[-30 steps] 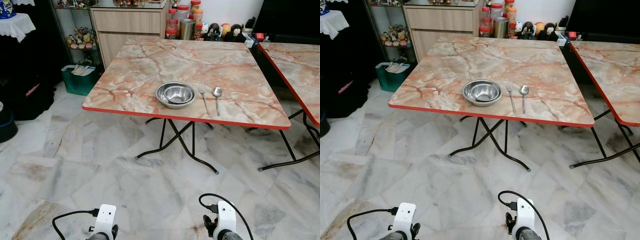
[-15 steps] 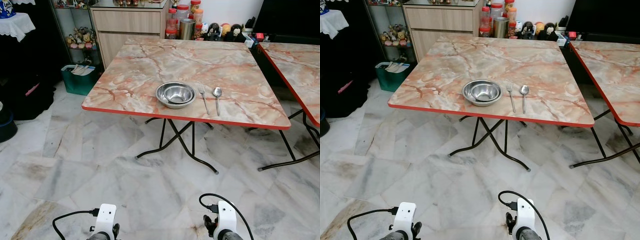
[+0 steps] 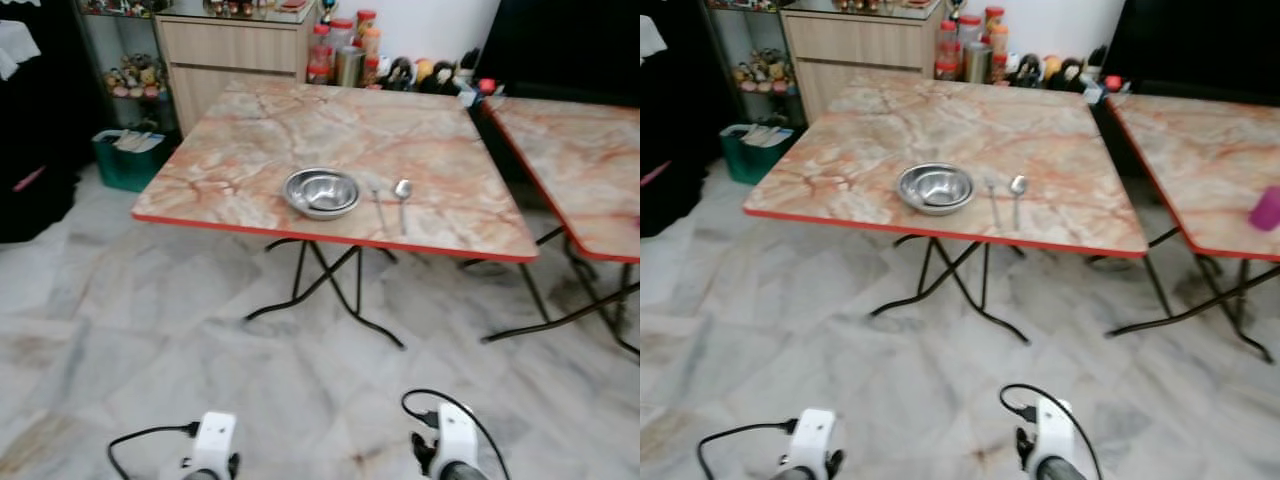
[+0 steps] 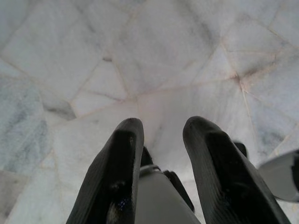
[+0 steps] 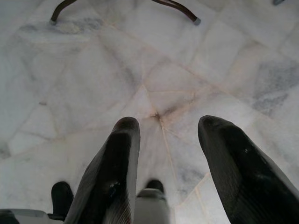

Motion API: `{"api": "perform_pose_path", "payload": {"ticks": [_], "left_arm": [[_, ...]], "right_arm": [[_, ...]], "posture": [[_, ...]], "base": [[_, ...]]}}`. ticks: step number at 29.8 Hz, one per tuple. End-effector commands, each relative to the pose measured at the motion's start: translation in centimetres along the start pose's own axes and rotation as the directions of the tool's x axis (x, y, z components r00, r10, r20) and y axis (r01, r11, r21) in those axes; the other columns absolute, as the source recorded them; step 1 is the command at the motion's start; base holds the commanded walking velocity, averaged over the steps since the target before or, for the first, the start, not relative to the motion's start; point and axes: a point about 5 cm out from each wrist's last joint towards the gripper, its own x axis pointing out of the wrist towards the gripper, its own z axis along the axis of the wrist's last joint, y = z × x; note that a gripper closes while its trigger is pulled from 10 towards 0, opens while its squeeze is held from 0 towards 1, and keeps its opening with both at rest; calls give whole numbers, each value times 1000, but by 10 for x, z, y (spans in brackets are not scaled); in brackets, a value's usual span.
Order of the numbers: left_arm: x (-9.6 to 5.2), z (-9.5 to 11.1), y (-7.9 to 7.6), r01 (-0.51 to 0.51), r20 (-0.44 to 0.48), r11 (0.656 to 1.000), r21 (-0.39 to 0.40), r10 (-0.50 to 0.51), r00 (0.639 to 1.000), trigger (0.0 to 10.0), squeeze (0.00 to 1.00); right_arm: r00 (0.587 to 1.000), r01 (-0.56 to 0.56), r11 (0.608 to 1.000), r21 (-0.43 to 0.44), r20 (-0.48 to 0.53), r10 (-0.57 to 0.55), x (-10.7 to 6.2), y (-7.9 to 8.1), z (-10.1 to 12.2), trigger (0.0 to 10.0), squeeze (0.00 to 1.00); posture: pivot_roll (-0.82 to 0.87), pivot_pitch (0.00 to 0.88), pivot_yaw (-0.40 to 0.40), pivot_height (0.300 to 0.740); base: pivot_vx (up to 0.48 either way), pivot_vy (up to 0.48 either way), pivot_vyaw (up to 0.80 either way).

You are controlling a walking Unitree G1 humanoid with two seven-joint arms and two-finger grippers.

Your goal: Setting the table

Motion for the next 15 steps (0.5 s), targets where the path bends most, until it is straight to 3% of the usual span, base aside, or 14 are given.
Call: {"api": "perform_pose_path", "payload": {"ticks": [1, 10, 15], "left_arm": [[1, -1, -11, 31, -10, 1000, -1, -31, 999, 10000, 0], [1, -2, -11, 28, -23, 1000, 4, -28, 999, 10000, 0], [0, -5, -11, 22, -34, 1000, 7, -22, 999, 10000, 0]], "right_arm": [[1000, 26, 1000, -7, 0, -26, -1, -10, 1, 10000, 0], [1000, 22, 1000, -14, 0, -22, -1, -10, 1, 10000, 0], [1000, 20, 1000, -14, -3, -20, -2, -10, -2, 10000, 0]], "posture": [[-64, 0, -47, 740], [-63, 0, -48, 740], [-64, 0, -49, 740]], "base": [[0, -439, 0], [225, -408, 0], [384, -282, 0]]}}
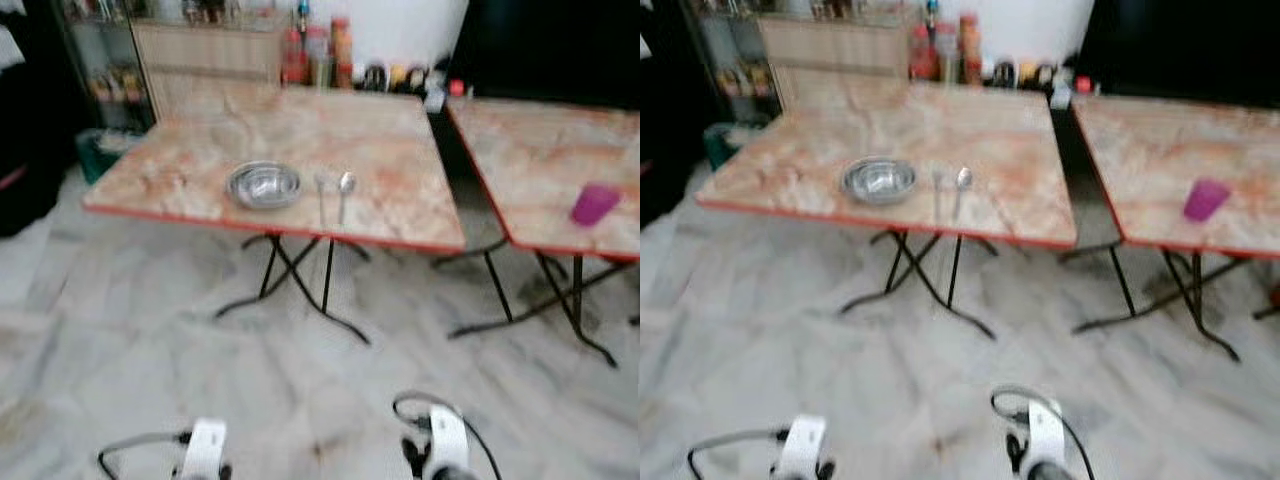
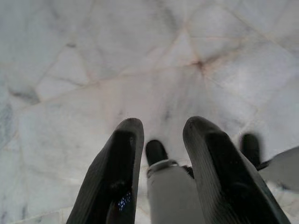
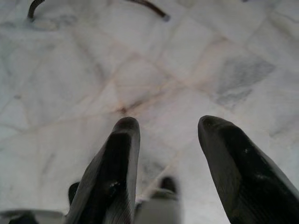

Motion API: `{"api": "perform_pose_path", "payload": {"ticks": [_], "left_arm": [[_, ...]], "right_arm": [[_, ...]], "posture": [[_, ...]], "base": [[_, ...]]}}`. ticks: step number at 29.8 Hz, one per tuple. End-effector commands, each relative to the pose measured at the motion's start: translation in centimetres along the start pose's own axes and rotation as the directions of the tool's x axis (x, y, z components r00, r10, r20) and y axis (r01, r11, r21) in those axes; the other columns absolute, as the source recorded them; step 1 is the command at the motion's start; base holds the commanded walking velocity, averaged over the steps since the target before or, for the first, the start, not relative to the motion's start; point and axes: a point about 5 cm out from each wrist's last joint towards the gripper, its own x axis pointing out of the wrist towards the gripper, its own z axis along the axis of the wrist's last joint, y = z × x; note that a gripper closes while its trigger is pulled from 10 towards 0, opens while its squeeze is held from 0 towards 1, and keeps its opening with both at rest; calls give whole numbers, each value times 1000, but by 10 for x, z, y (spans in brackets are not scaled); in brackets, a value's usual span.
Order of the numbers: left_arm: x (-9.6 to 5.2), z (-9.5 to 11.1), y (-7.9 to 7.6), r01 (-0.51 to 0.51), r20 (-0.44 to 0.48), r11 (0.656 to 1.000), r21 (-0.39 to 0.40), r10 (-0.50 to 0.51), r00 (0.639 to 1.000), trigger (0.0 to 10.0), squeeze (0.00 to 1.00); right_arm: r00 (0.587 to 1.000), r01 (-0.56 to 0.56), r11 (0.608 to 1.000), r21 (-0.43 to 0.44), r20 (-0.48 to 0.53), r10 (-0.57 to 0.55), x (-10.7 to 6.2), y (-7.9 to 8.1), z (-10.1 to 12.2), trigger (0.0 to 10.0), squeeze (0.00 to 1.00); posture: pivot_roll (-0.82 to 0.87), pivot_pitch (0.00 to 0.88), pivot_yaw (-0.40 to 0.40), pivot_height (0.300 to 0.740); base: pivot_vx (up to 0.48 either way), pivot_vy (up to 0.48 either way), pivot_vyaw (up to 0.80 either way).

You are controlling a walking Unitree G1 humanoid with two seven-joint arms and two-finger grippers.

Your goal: Setting the table

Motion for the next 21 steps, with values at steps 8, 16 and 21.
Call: {"api": "perform_pose_path", "payload": {"ticks": [8, 16, 21], "left_arm": [[2, 5, -8, 25, 0, 999, 24, -25, 1000, 10000, 0], [2, 6, -10, 36, 4, 999, 29, -36, 999, 10000, 0], [2, 7, -10, 35, 4, 999, 32, -35, 999, 10000, 0]], "right_arm": [[1000, 25, 1000, -6, 5, -25, -1, -10, 2, 10000, 0], [1000, 27, 1000, -1, 5, -27, -1, -9, 2, 10000, 0], [1000, 26, 1000, 4, 8, -26, -1, -8, 3, 10000, 0]], "posture": [[-68, 0, -49, 740], [-66, 0, -50, 740], [-65, 0, -49, 740]], "base": [[411, -68, 0], [167, -388, 0], [0, -460, 0]]}}
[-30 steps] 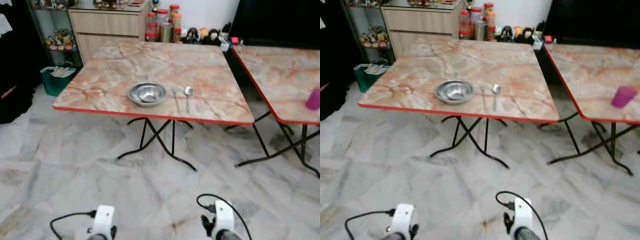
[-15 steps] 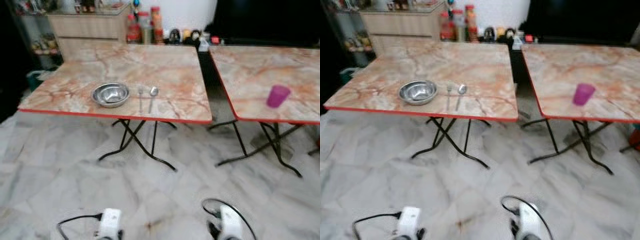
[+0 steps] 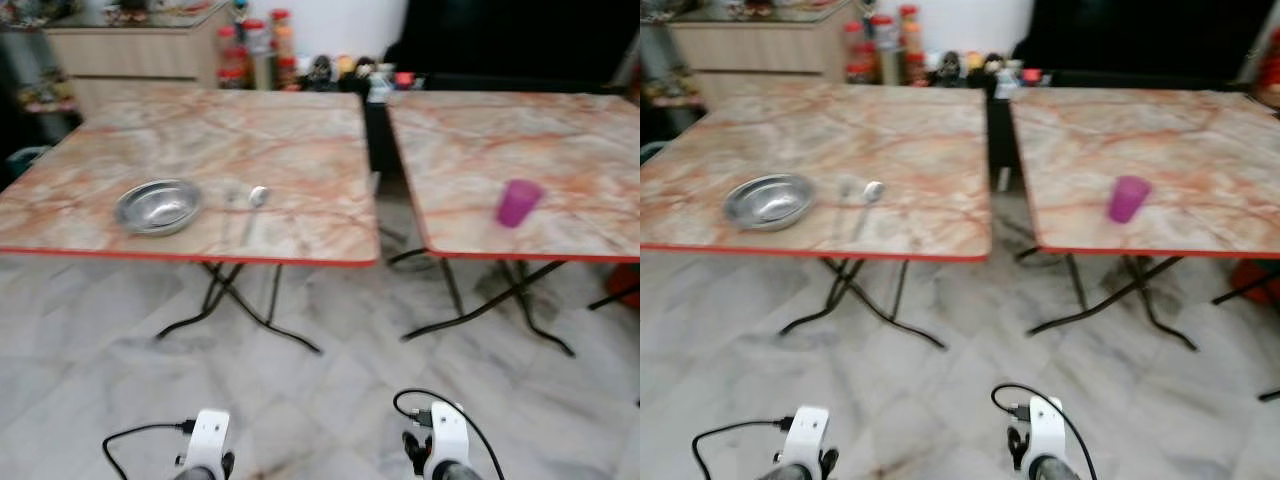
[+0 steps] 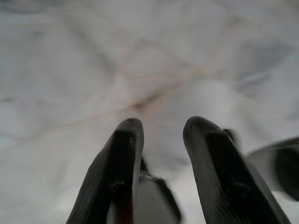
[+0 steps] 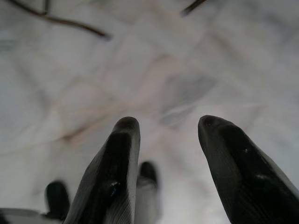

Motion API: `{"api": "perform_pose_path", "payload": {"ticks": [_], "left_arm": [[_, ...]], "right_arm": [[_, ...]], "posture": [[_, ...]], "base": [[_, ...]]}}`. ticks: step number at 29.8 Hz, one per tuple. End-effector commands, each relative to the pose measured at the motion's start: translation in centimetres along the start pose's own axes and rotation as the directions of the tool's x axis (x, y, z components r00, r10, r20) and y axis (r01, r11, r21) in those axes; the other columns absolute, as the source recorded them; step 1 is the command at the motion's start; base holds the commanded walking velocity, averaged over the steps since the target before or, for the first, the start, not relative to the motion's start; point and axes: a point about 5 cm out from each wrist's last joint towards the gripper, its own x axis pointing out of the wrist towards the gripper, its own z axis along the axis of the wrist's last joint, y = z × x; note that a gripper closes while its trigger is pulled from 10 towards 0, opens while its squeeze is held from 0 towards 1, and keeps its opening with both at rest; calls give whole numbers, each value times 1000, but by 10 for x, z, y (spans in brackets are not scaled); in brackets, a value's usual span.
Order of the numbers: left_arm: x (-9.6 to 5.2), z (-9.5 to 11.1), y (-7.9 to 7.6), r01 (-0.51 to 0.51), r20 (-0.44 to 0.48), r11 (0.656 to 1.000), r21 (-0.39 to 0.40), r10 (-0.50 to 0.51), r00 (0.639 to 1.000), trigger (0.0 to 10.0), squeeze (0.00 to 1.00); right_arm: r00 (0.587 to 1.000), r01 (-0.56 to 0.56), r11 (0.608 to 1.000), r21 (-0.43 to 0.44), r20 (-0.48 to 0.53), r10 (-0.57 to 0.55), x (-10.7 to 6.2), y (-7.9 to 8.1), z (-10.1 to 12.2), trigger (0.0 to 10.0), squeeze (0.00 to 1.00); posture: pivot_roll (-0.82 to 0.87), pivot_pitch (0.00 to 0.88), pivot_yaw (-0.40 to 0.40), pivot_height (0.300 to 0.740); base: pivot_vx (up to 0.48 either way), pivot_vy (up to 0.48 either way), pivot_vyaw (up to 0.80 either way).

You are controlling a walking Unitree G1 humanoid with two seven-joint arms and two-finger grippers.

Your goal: Setting the table

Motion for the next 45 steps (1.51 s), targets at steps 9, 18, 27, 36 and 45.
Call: {"api": "perform_pose_path", "payload": {"ticks": [9, 18, 27, 36, 45], "left_arm": [[-3, -9, 10, -19, -32, 1000, 23, 20, 999, 10000, 0], [-2, -7, 12, -30, -29, 999, 20, 31, 999, 10000, 0], [-2, -7, 12, -31, -29, 999, 21, 32, 999, 10000, 0], [-2, -6, 13, -35, -25, 999, 19, 35, 999, 10000, 0], [-4, -11, 21, -80, -20, 997, -13, 80, 997, 10000, 0]], "right_arm": [[1000, -12, 1000, 10, 14, 12, 2, 7, 4, 10000, 0], [1000, -17, 1000, 12, 17, 16, 2, 9, 6, 10000, 0], [1000, -17, 1000, 12, 18, 17, 2, 9, 7, 10000, 0], [1000, -10, 1000, 16, 20, 10, 2, 8, 7, 10000, 0], [1000, -9, 1000, 10, 23, 9, 2, 8, 7, 10000, 0]], "posture": [[-65, 0, -49, 740], [-57, 0, -47, 740], [-56, 0, -47, 740], [-57, 0, -46, 740], [-55, 0, -49, 740]], "base": [[0, -461, 0], [0, -462, 0], [0, -461, 0], [0, -460, 0], [0, -46, 0]]}}
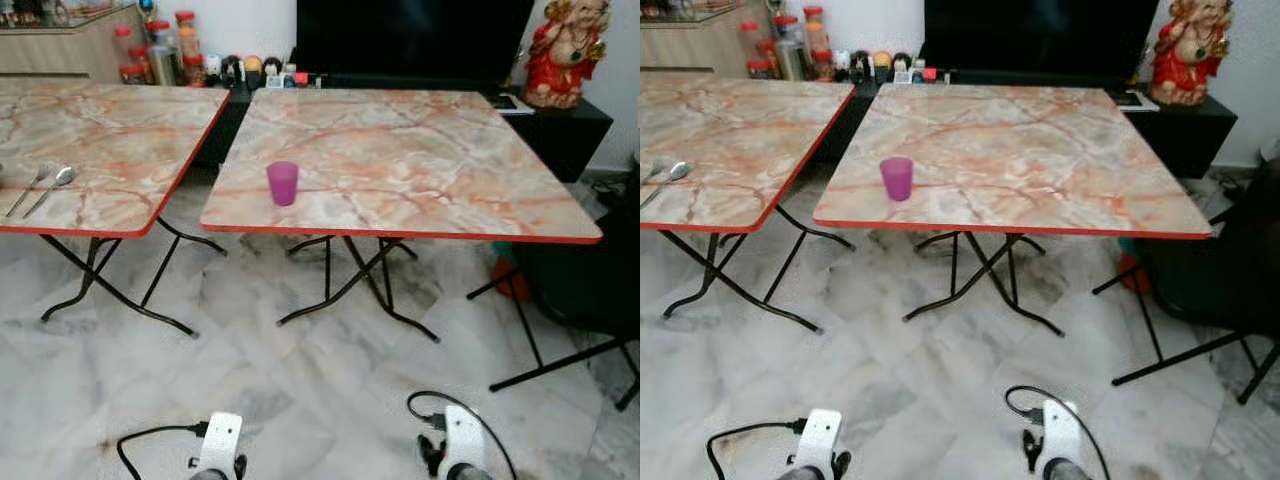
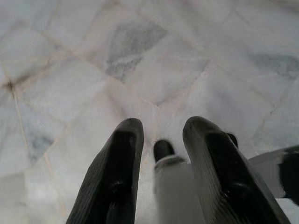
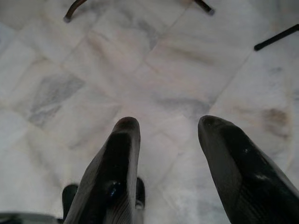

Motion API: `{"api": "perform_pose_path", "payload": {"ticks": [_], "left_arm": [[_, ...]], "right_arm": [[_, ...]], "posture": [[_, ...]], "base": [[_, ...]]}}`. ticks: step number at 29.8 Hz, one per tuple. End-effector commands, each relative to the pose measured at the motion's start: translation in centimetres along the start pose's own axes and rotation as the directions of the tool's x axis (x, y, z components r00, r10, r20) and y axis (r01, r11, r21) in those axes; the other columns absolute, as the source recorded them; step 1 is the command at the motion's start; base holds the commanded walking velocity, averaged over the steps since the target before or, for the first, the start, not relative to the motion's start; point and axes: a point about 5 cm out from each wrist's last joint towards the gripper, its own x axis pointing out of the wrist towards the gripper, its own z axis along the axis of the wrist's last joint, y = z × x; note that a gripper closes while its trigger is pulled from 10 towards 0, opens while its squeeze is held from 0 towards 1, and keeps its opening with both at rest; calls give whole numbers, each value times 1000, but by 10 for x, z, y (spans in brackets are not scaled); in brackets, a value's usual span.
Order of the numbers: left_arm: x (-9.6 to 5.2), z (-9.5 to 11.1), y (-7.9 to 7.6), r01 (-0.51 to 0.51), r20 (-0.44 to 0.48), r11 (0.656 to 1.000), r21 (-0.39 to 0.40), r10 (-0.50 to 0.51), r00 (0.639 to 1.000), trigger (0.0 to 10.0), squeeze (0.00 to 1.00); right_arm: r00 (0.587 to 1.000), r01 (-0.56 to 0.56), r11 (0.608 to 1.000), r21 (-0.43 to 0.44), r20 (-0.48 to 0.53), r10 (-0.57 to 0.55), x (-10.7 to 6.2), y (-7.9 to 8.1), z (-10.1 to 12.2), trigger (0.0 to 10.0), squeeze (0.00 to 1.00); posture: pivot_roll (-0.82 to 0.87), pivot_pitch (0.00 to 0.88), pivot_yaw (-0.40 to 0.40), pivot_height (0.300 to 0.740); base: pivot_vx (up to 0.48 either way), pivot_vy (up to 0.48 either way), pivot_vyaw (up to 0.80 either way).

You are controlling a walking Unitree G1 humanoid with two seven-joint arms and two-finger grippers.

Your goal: Setting the table

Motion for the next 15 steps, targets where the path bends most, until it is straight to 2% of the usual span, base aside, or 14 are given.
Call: {"api": "perform_pose_path", "payload": {"ticks": [1, 4, 15], "left_arm": [[-1, -3, 2, -14, -15, 1000, -19, 13, 1000, 10000, 0], [-1, -3, 3, -11, -9, 999, -30, 11, 1000, 10000, 0], [0, 0, 5, -21, -3, 999, -27, 21, 1000, 10000, 0]], "right_arm": [[1000, -12, 1000, 3, 3, 12, 1, 5, 1, 10000, 0], [1000, -13, 1000, 2, 3, 13, 1, 5, 0, 10000, 0], [1000, -14, 1000, 1, 2, 14, 1, 7, 0, 10000, 0]], "posture": [[-53, 0, -51, 740], [-54, 0, -50, 740], [-51, 0, -47, 740]], "base": [[0, 0, 0], [97, 0, 0], [419, 0, 0]]}}
